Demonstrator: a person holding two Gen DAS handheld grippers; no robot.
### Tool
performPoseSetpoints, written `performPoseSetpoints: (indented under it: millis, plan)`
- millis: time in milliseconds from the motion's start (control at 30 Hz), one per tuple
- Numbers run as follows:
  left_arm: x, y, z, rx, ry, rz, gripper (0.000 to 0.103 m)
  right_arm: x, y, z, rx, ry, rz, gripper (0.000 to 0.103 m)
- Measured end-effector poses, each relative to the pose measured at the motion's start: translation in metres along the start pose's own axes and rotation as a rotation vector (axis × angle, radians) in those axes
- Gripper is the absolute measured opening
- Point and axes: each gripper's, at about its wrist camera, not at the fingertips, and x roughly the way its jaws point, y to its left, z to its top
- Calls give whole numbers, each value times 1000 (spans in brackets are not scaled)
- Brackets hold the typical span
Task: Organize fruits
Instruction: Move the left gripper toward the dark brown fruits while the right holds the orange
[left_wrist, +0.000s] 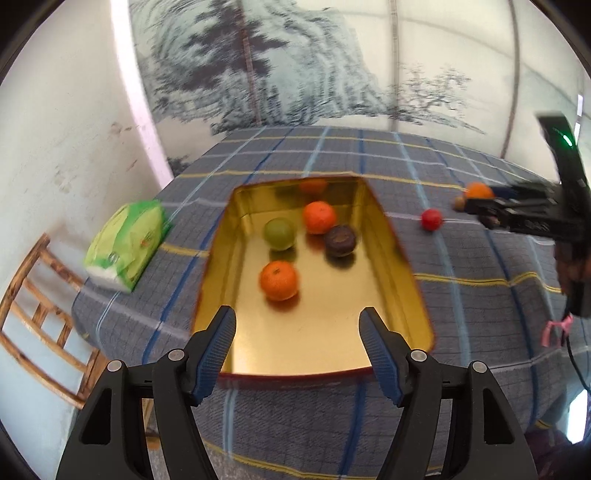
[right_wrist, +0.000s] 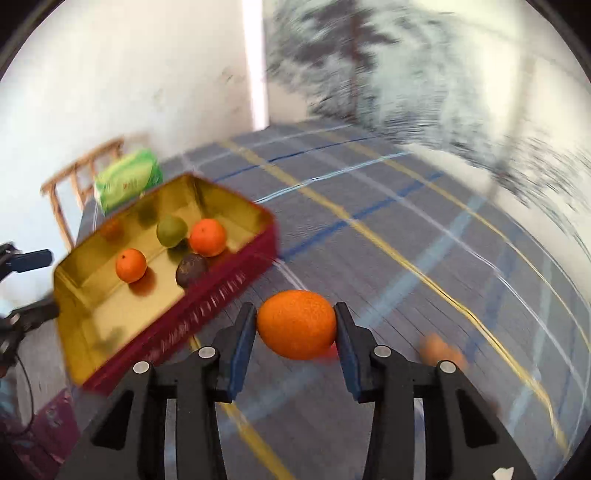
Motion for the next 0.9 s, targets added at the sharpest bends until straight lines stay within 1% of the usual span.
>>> performPoseSetpoints:
  millis: [100, 133, 200, 267, 367, 433, 567, 633, 733, 900]
  plan:
    - [-5, -20, 9, 68, -22, -45, 70, -31, -40, -44, 95, 10, -133, 39]
    - [-7, -28, 14, 92, -31, -73, 70, -42, -58, -61, 143, 19, -175, 39]
    - [-8, -43, 23, 123, -36, -137, 70, -54, -85, -86, 222, 36, -221, 39]
    - [-5, -56, 38, 130, -29, -206, 70, -65, -109, -107, 290, 47, -288, 39]
    - [4, -71, 57, 128, -2, -292, 70, -72, -136, -129, 379, 54, -335, 39]
    - [12, -85, 70, 147, 14, -308, 70, -71, -148, -139, 428, 59, -344, 40]
    - [37, -112, 90, 223, 36, -289, 70, -71, -158, -147, 468, 45, -318, 40]
    - [55, -125, 99, 255, 66, -312, 70, -72, -162, -148, 477, 41, -298, 40]
    - [80, -139, 109, 284, 111, -317, 70, -75, -163, -151, 496, 33, -270, 40]
    - [116, -154, 119, 312, 159, -285, 70, -74, -169, -154, 529, 22, -228, 40]
